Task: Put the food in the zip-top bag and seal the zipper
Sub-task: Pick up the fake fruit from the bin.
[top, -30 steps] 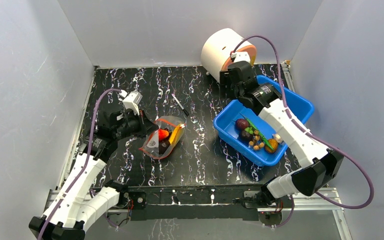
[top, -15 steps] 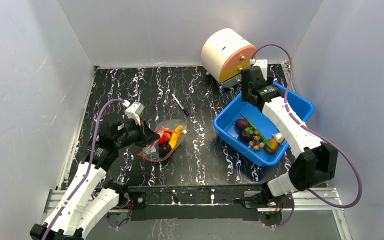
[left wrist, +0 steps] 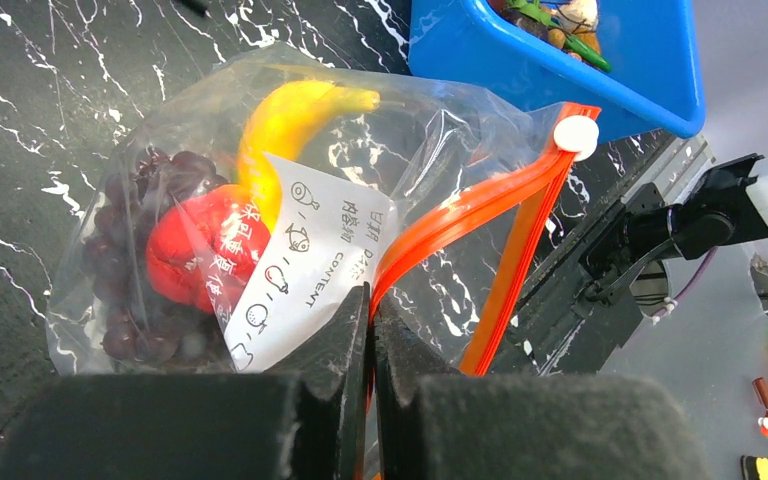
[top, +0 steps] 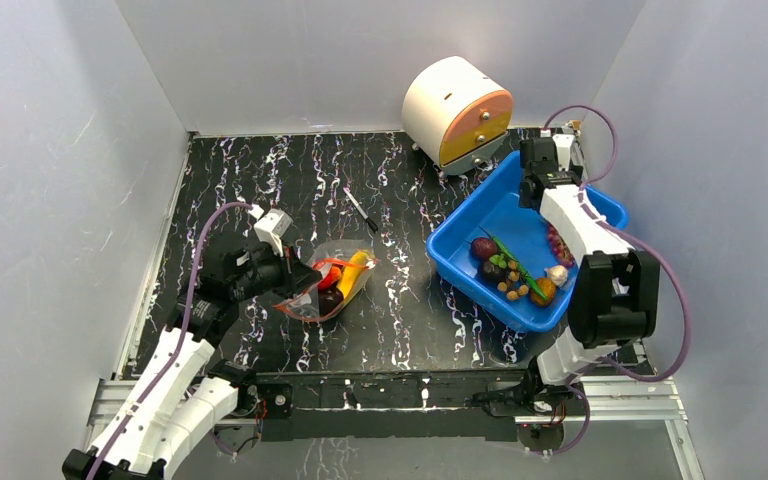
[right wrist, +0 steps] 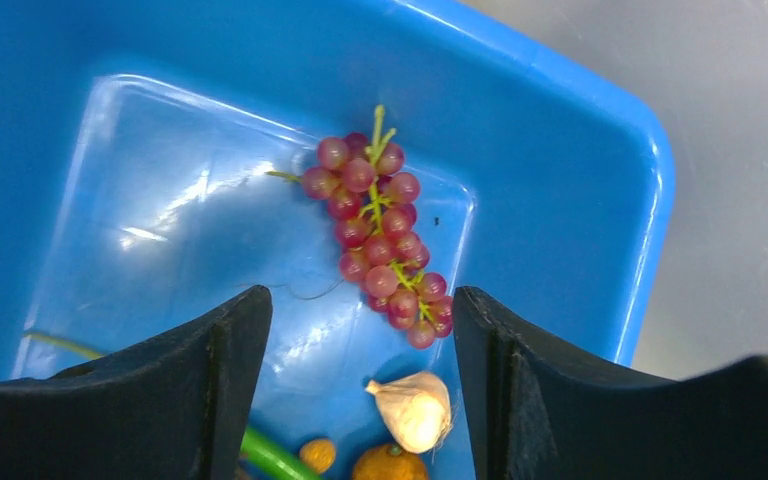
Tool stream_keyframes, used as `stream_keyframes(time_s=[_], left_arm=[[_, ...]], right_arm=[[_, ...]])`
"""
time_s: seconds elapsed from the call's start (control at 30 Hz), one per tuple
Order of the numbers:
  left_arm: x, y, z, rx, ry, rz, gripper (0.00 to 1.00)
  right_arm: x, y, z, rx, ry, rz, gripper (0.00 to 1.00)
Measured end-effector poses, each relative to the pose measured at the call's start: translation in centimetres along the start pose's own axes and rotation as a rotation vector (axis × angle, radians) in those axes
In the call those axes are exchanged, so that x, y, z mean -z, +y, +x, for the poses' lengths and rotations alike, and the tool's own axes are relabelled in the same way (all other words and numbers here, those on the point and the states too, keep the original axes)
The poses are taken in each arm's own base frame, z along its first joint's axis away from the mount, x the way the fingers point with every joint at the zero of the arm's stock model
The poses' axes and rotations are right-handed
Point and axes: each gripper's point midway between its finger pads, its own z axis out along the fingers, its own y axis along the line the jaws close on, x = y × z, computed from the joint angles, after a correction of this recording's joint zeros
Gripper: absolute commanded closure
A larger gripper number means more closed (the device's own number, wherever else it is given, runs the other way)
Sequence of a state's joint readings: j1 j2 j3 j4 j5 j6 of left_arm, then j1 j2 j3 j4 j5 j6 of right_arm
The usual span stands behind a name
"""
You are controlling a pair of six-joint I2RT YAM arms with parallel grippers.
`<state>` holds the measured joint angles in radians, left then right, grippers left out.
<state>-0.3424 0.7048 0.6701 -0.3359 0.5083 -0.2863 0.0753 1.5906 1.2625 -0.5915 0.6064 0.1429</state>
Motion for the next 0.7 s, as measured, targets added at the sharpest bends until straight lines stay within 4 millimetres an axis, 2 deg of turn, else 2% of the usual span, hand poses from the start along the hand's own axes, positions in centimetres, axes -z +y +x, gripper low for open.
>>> stream_keyframes(time_s=[0.07,0.17,0.23,0.37,0.7], left_arm=[[0.1,-0.1,-0.1,-0.007,-0.009,0.0,1.0],[0.3,-0.2,-0.3,-0.017,-0.02,0.003,1.0],[0.4,-0.3,-0.3,-0.019,-0.022,0.004,1.0],[0.4,-0.3,-0.3,-0.02,-0.023,0.003,1.0],[0.4,-0.3,-0.4,-0.021,-0.024,0.005,1.0]], right_arm=[[-1.4,-0.5,0.8,-0.007,0.031,0.022,0.32],[-3.0,-0.2,2.3,0.007,0.067,0.036,0.43],[-3.8,0.1,3.2,0.018,0.088,0.034,0.44],[-5.1,0.6,4.1,0.022,0.116,0.025,0.38],[-8.5,-0.9,6.7,-0.009,0.211,0.045,0.36]])
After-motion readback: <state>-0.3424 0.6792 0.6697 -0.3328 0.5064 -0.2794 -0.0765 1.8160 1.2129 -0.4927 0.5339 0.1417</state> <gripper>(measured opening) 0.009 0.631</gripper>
